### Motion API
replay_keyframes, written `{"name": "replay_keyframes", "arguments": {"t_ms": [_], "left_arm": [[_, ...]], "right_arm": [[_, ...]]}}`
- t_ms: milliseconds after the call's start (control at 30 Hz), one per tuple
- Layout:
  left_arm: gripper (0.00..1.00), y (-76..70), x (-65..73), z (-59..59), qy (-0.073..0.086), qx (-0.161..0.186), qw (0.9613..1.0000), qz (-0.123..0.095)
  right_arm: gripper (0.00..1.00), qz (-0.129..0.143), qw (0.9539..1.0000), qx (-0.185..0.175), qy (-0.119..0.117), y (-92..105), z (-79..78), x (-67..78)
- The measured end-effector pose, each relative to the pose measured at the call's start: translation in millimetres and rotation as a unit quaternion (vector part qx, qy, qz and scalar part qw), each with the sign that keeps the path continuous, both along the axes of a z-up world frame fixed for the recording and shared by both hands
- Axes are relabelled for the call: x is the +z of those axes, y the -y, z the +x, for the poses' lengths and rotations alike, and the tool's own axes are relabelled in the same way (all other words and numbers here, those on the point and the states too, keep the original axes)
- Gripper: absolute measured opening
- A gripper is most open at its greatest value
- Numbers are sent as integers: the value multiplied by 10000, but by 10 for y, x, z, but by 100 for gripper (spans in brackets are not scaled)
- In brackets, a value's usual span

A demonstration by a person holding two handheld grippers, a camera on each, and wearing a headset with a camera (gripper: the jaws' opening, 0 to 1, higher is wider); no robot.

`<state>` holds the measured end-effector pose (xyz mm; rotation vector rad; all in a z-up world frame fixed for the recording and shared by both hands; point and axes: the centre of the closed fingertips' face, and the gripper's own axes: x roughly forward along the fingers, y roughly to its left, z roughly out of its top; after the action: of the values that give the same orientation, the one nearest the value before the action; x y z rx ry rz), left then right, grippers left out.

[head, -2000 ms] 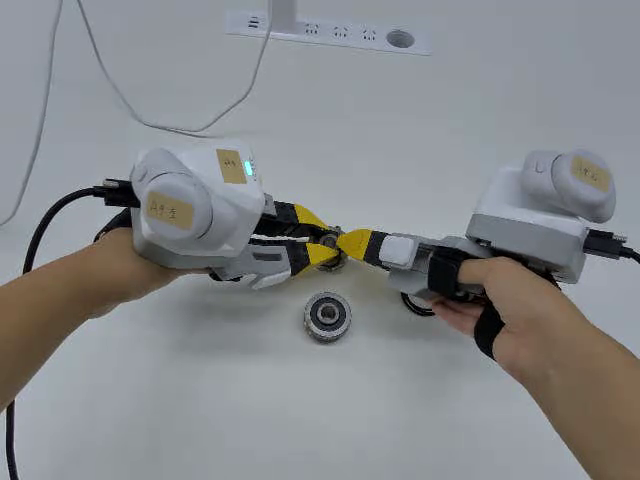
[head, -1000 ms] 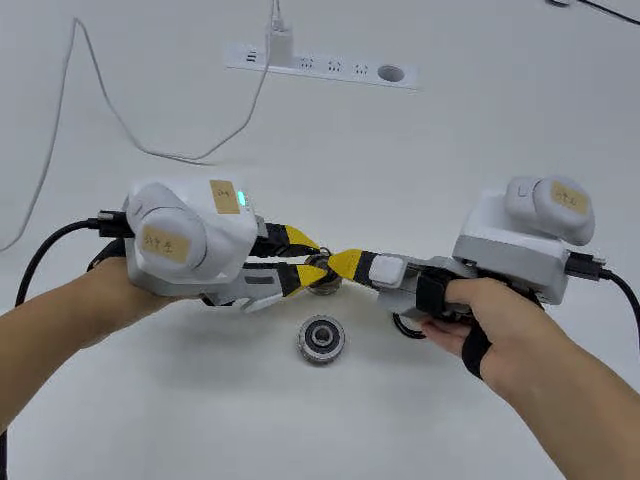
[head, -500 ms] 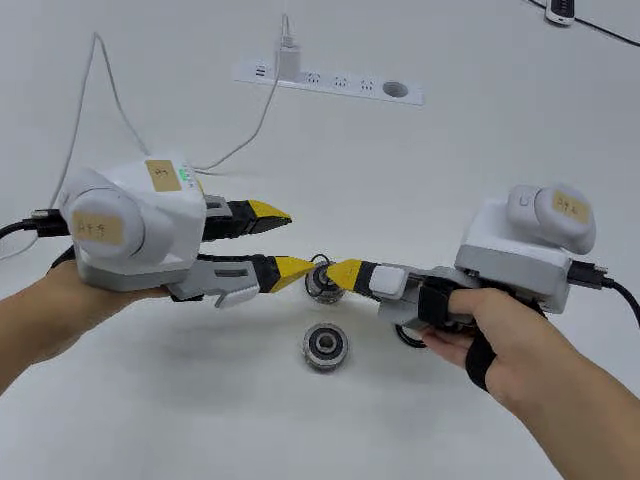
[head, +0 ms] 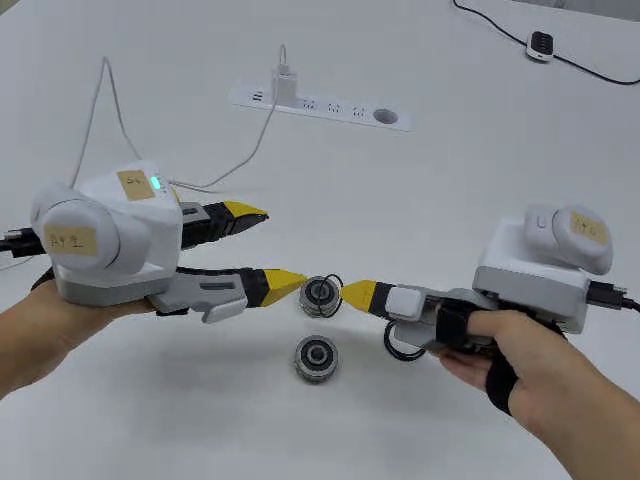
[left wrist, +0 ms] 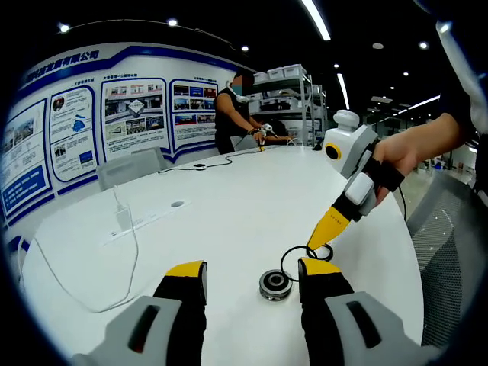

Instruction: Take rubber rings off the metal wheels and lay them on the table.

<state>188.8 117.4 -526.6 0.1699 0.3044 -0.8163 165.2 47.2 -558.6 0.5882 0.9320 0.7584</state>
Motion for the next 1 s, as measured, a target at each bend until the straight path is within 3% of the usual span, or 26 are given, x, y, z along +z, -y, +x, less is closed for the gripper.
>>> {"name": "replay_keyframes", "arguments": {"t_ms": [200,300,633,1000], "left_arm": [[56,-32,52,-56,6,61,10000,-25],[57,-21,155,-85,41,144,9992,-368],[63,-59,82,-177,-49,206,9994,-278],[65,-48,21,-236,-132,205,9992,-303]], "right_arm": [[1,-126,9999,-83,16,162,-47,-4],[1,-139,9997,-186,1,254,-64,-19],[2,-384,9973,-571,-246,647,-75,-265],[2,-586,9928,-981,-359,853,-65,-396]]}}
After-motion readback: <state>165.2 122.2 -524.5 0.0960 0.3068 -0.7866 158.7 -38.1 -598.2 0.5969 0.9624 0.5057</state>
